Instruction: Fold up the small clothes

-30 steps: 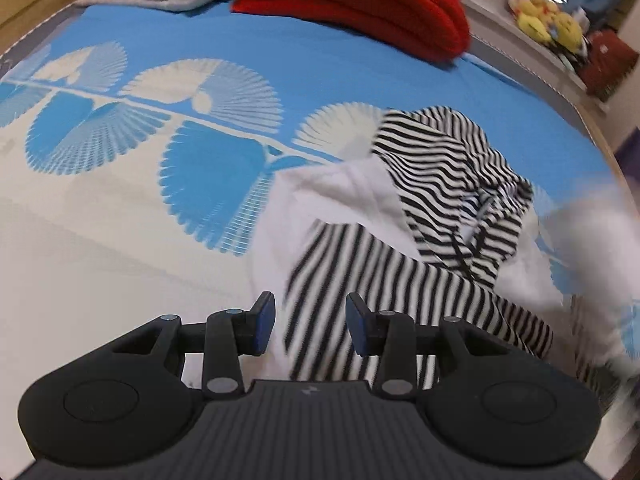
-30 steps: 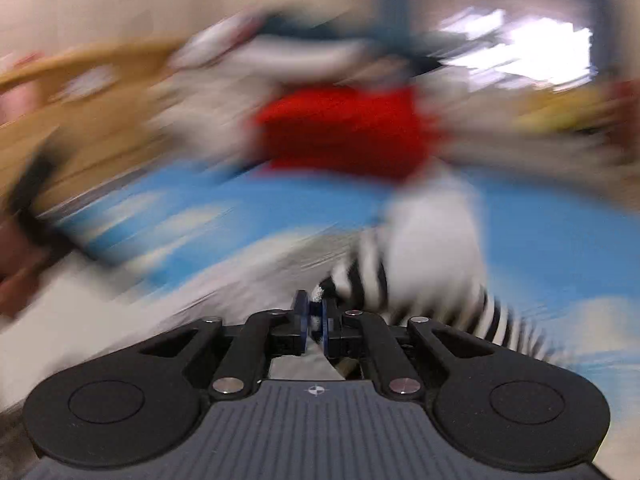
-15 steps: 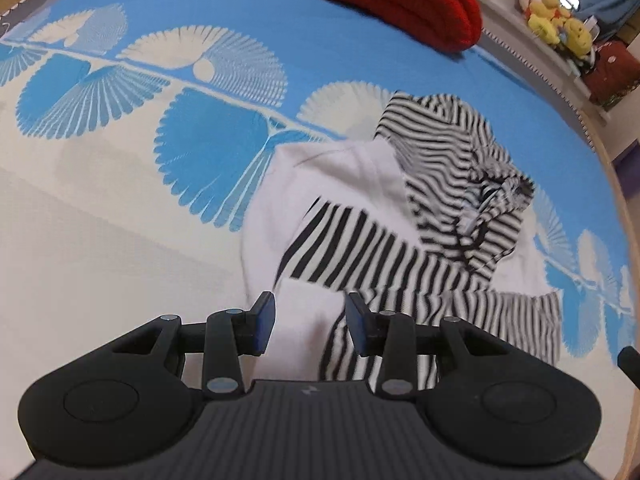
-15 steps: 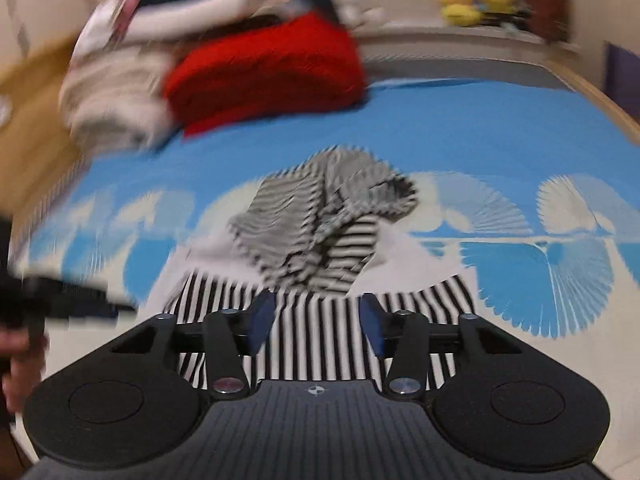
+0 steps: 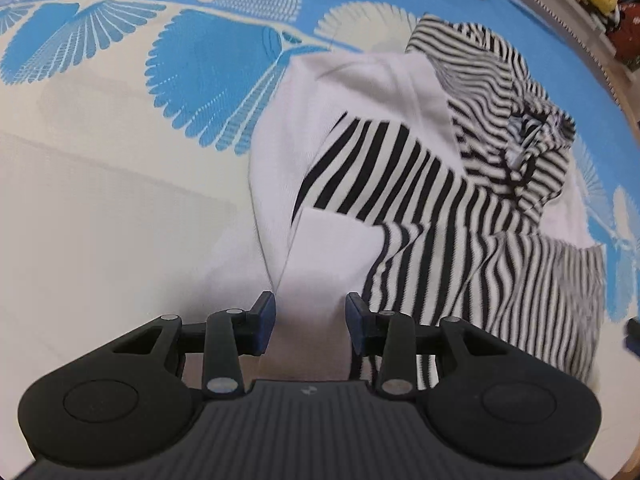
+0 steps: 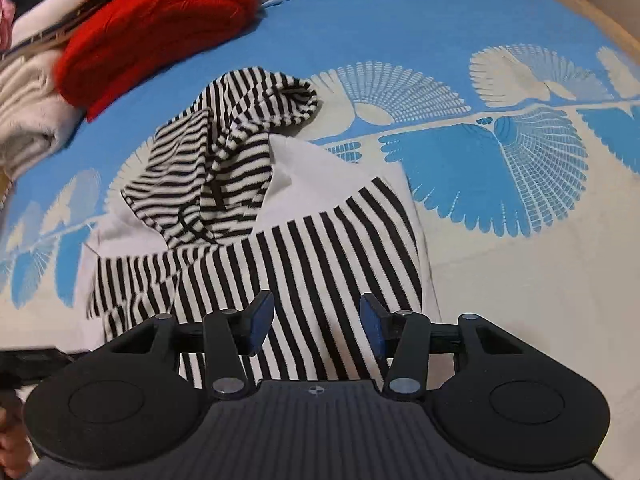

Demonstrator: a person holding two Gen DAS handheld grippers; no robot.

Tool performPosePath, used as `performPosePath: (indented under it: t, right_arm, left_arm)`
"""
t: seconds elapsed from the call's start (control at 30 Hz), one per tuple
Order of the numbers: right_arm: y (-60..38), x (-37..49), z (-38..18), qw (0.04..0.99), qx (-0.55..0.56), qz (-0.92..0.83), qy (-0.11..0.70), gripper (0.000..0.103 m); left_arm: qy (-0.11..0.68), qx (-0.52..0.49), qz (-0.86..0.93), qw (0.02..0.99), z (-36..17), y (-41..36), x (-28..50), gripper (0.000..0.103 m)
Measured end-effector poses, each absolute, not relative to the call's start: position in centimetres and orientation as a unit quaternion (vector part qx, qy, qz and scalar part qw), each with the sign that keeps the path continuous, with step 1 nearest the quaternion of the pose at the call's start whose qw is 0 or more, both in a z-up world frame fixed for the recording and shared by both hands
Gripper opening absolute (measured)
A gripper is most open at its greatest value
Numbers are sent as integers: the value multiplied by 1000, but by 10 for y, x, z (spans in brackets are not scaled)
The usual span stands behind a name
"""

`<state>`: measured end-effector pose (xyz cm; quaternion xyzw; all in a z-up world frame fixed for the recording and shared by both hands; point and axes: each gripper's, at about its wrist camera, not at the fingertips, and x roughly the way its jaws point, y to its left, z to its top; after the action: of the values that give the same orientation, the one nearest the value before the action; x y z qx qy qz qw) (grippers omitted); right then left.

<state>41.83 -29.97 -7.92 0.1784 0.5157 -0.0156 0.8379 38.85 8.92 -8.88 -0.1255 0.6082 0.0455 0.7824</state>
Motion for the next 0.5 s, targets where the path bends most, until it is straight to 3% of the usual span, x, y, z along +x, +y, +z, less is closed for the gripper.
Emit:
performPosePath:
  t: [0.1, 0.17, 0.23, 0.5]
  right_arm:
    - [-305, 418, -76, 838, 185, -23, 512, 50]
    - [-309, 416, -74, 836, 192, -27, 513, 50]
    - [-312, 416, -75, 834, 196, -32, 514, 50]
    - [-308, 416, -89, 821, 200, -32, 533, 51]
  left_arm:
    - [609, -110, 42, 784, -90, 84, 388, 33]
    - [606, -109, 39, 787, -85, 82, 387, 15]
    - [592, -111, 32, 798, -73, 81, 386, 9]
    - [522, -152, 41, 838, -12, 90, 372, 7]
